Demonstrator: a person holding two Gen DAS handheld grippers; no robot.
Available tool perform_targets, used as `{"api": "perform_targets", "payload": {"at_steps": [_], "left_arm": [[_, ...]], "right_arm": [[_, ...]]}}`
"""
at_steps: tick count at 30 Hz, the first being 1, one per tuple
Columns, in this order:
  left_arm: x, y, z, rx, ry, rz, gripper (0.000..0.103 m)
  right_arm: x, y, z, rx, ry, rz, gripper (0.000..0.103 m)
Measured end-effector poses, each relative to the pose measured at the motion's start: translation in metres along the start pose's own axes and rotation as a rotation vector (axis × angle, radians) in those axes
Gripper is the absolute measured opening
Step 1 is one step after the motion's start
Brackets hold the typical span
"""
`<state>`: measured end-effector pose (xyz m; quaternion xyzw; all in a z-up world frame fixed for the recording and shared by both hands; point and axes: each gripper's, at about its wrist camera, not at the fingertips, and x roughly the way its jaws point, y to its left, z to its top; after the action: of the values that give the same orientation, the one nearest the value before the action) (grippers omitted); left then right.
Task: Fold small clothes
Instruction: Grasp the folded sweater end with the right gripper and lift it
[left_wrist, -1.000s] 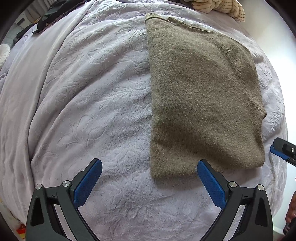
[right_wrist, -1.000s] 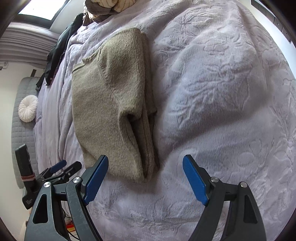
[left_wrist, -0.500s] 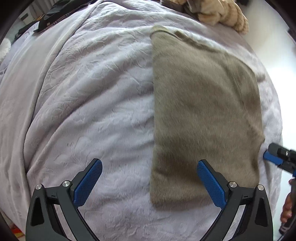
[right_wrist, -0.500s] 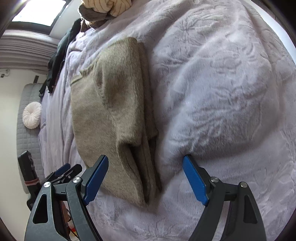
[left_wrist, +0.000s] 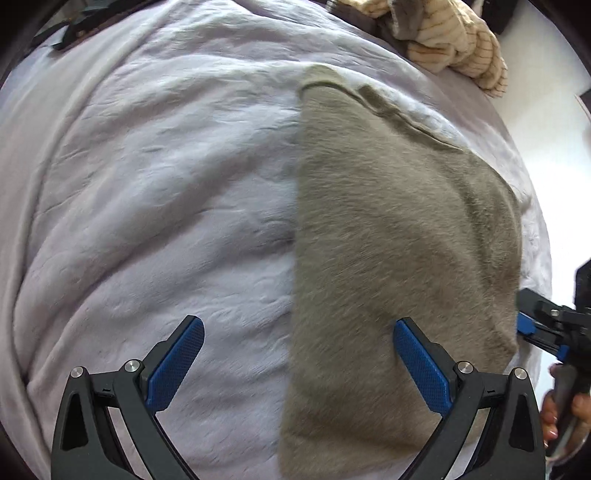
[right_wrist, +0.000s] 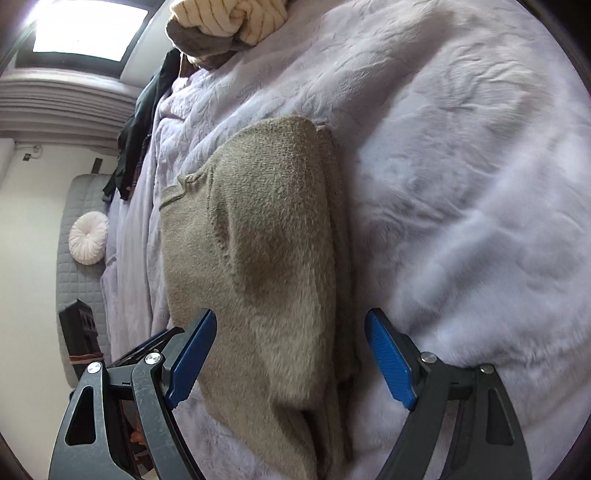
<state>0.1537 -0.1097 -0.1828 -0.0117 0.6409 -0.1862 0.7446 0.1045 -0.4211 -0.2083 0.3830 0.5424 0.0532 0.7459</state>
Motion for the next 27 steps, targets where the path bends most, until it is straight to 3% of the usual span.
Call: {"api": "perform_targets", "payload": {"at_steps": [8, 12, 17, 21, 23, 24, 27], "left_arm": [[0.036, -0.029, 0.01, 0.055, 0.067, -0.184, 0.103], [0.04, -0.042, 0.018, 0.079, 0.052, -0.196, 0.103], [0.062, -0.035, 0.03, 0.066, 0.078, -0.27, 0.103], [0.07, -0.039, 0.032, 0.066, 0.065, -0.271, 0.102], [0.057, -0.038, 0.018, 0.071, 0.038, -0.27, 0.092], [0.053, -0.04, 0.017, 0.078, 0.02, -0.264, 0.081], [0.039, -0.039, 0.011, 0.084, -0.003, -0.28, 0.058]], "right_arm": [[0.03, 0.01, 0.011, -0.098, 0.134, 0.083, 0.093], [0.033, 0.028, 0.016, -0.173, 0.15, 0.189, 0.093], [0.044, -0.001, 0.016, -0.124, 0.164, 0.193, 0.093], [0.054, -0.008, 0.018, -0.052, 0.137, 0.222, 0.092], [0.058, -0.006, 0.02, -0.024, 0.147, 0.239, 0.069], [0.063, -0.008, 0.018, 0.002, 0.165, 0.23, 0.041], [0.056, -0.007, 0.013, 0.012, 0.147, 0.304, 0.034]]}}
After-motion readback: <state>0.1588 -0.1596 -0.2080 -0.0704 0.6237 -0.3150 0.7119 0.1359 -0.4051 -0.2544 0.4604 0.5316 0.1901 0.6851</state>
